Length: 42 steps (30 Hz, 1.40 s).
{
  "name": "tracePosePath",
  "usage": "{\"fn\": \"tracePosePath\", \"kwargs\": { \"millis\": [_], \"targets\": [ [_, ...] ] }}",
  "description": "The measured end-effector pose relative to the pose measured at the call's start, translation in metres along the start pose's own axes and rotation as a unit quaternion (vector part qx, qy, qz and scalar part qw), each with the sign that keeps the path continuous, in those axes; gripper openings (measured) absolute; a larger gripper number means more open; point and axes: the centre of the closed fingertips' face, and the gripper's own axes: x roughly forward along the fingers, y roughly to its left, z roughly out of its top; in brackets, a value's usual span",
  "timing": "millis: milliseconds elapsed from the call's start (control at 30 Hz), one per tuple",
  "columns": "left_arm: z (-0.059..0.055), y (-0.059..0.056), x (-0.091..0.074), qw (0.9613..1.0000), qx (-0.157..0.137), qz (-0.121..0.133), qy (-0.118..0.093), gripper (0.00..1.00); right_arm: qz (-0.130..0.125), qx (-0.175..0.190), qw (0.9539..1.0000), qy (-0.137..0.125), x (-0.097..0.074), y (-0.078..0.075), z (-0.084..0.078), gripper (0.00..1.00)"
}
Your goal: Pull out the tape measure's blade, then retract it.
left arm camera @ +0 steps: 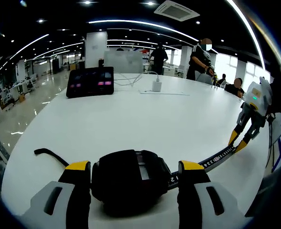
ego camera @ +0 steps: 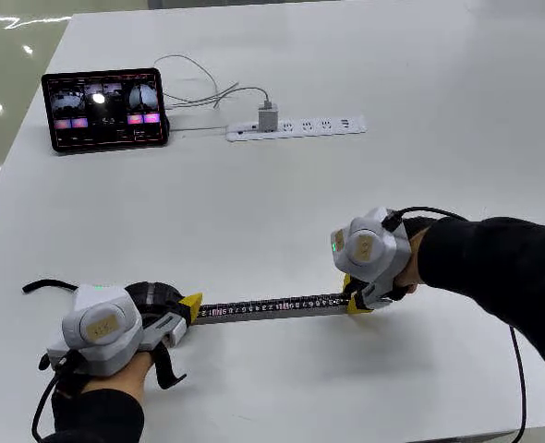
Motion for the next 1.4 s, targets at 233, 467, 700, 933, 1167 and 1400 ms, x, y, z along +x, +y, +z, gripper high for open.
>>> {"fn": "tracePosePath", "kwargs": {
  "millis": [233, 467, 700, 933, 1167, 1400],
  "targets": [
    [-0.0017, 0.0044, 0.0001, 0.9999, 0.002, 0.006, 0.009, 0.63, 0.0, 0.002, 1.0, -0.004, -0.0004, -0.001, -0.0004, 0.11],
    [-0.0032, 0.0047, 0.0004, 0.9998, 0.005, 0.008, 0.017, 0.63, 0.002, 0.025, 0.9996, 0.013, 0.0005, -0.0032, -0.0003, 0.1],
    [-0.0036, 0.005, 0.0, 0.9997, 0.0, 0.004, 0.024, 0.62, -0.004, 0.039, 0.9992, 0.006, 0.0011, -0.0035, -0.0009, 0.09],
    [-0.0046, 0.0061, 0.0006, 0.999, 0.012, 0.005, 0.042, 0.6, -0.003, 0.056, 0.9984, 0.001, 0.0016, -0.0051, -0.0001, 0.09],
    [-0.0061, 0.0066, 0.0012, 0.9991, 0.009, 0.004, 0.042, 0.59, -0.002, 0.053, 0.9986, -0.003, 0.0014, -0.004, 0.0003, 0.09],
    [-0.0068, 0.006, 0.0013, 0.999, 0.008, 0.002, 0.045, 0.59, -0.001, 0.053, 0.9986, -0.001, 0.001, -0.0035, 0.0019, 0.09]
  ]
}}
